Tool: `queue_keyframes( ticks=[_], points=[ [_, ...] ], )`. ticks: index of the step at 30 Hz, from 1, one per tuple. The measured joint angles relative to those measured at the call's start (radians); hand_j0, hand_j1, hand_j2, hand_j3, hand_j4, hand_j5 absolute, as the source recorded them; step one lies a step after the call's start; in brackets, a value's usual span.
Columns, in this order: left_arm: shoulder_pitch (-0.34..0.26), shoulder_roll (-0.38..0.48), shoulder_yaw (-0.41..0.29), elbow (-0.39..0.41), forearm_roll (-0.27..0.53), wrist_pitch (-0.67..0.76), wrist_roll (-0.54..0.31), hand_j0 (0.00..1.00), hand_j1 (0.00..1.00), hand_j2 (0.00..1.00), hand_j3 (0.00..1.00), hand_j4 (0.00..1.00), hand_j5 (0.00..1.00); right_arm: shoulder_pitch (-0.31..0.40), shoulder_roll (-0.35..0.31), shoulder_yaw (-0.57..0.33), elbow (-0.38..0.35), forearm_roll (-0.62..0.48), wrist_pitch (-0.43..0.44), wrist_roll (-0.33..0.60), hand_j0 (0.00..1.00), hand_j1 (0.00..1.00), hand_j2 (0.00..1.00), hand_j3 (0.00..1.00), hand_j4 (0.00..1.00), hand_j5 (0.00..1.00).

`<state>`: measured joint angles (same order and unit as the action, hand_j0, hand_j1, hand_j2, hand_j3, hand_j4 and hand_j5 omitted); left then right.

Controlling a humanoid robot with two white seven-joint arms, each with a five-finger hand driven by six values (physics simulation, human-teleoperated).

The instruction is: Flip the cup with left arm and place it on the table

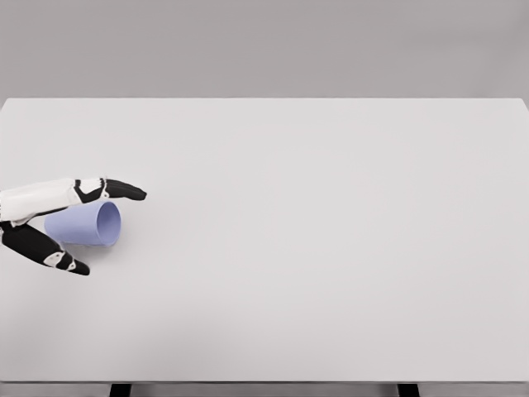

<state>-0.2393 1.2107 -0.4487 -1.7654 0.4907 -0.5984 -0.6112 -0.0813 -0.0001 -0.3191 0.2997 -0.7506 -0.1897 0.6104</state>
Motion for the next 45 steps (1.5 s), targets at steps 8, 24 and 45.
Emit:
queue_keyframes(
  ticks=[8,24,45],
  points=[
    [0.017,-0.005,0.038,0.000,0.077,0.169,0.032,1.00,1.00,1.00,1.00,1.00,1.00,-0.002,0.000,0.000,0.000,0.000,0.000,0.000,1.00,1.00,1.00,1.00,1.00,1.00],
    [0.028,-0.043,0.045,0.002,-0.133,0.355,0.076,1.00,1.00,1.00,1.00,1.00,1.00,-0.002,0.000,0.000,0.001,0.000,0.000,0.000,1.00,1.00,1.00,1.00,1.00,1.00],
    [0.025,-0.067,0.037,0.082,-0.177,0.383,0.101,1.00,1.00,1.00,1.00,1.00,1.00,0.000,0.000,0.000,0.000,0.000,0.000,0.000,1.00,1.00,1.00,1.00,1.00,1.00]
  ],
)
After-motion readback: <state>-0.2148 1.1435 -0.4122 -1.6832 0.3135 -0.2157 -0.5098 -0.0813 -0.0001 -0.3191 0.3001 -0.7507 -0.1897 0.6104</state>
